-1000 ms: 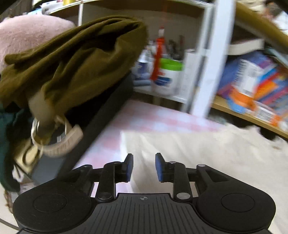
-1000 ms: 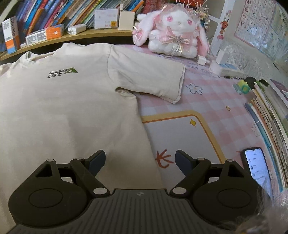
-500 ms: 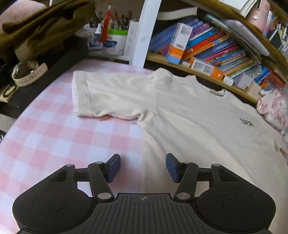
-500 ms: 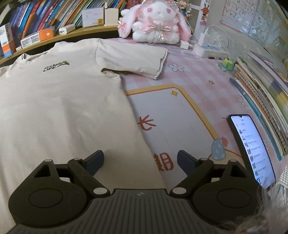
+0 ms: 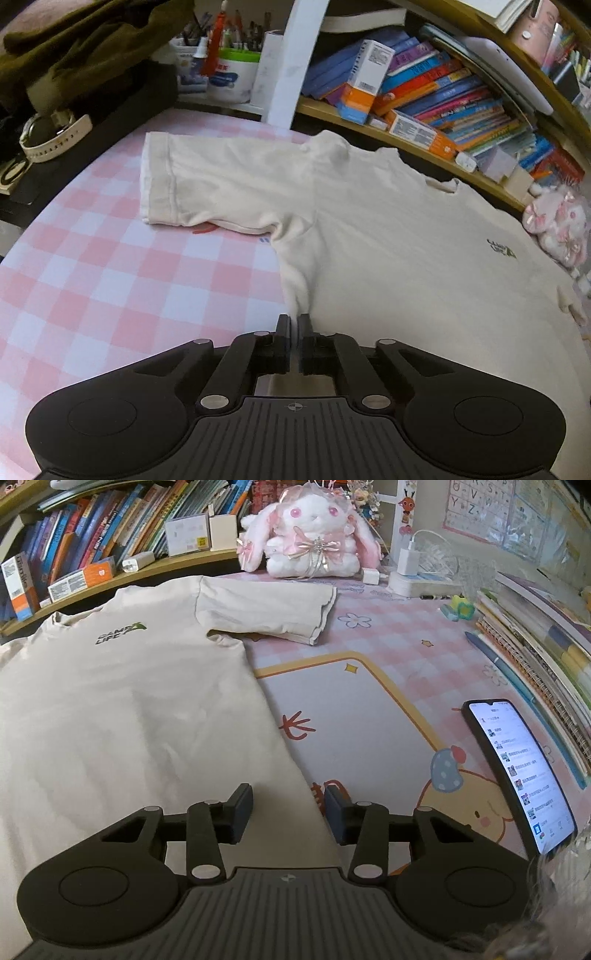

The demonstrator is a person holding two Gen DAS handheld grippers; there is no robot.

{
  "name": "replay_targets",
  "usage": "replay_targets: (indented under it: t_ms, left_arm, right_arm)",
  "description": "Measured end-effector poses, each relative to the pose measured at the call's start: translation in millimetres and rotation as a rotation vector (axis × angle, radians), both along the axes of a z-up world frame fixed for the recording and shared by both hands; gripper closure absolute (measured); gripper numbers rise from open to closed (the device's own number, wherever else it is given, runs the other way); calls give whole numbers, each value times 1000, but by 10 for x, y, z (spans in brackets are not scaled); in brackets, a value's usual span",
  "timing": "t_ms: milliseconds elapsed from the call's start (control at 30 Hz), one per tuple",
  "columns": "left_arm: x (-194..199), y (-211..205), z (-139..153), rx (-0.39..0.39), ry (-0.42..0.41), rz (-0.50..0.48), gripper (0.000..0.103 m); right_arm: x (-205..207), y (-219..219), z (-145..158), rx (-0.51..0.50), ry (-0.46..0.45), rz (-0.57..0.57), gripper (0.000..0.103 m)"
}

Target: Fold clothes

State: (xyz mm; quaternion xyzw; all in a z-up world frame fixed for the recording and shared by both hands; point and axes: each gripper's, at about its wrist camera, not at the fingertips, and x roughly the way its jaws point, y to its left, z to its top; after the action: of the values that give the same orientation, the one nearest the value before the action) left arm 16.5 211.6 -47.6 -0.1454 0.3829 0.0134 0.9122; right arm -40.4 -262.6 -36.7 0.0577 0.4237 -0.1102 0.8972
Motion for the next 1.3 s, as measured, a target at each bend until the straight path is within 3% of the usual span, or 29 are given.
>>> replay_targets:
  t_ms: [167,233,333,367,400,433,467,600,867,1133,1300]
  left_arm:
    - [-197,-65,198,38,-59,13,95]
    - [-313,-153,275,42,-74,6,90]
    - [-478,-354,343,61,-79,-22,69]
    - [-533,-436,356,72,-77,-29,51]
    - [-585,-520,368,84,-69,-24,31]
    - [-634,-596,381,87,-65,-14,25]
    - [-685,-666,394,77,-65,-12,23]
    - [-846,-947,446,49,-62,-31,16]
    - [-1130,-1460,657,123,-104,-91,13]
    - [-1347,-1793,848,206,-150,19,5]
    - [-1661,-2015,769,238,-133,18,4]
  right_arm:
    - [-44,28,21,-7,-5,14,53]
    - [-70,44,51,-8,-16,25,44]
    - [-134,75,132,-4,-48,42,31]
    - [-161,88,164,-2,-60,50,26]
    - [-185,98,193,1,-73,57,15]
    - [-215,106,225,7,-93,66,5]
    - [-246,113,258,12,-113,75,1]
    - [-317,179,341,2,-145,115,0]
    - [-558,369,414,-90,-162,238,0]
    - [-660,283,594,61,-169,280,0]
    - [-913,299,582,62,-193,236,0]
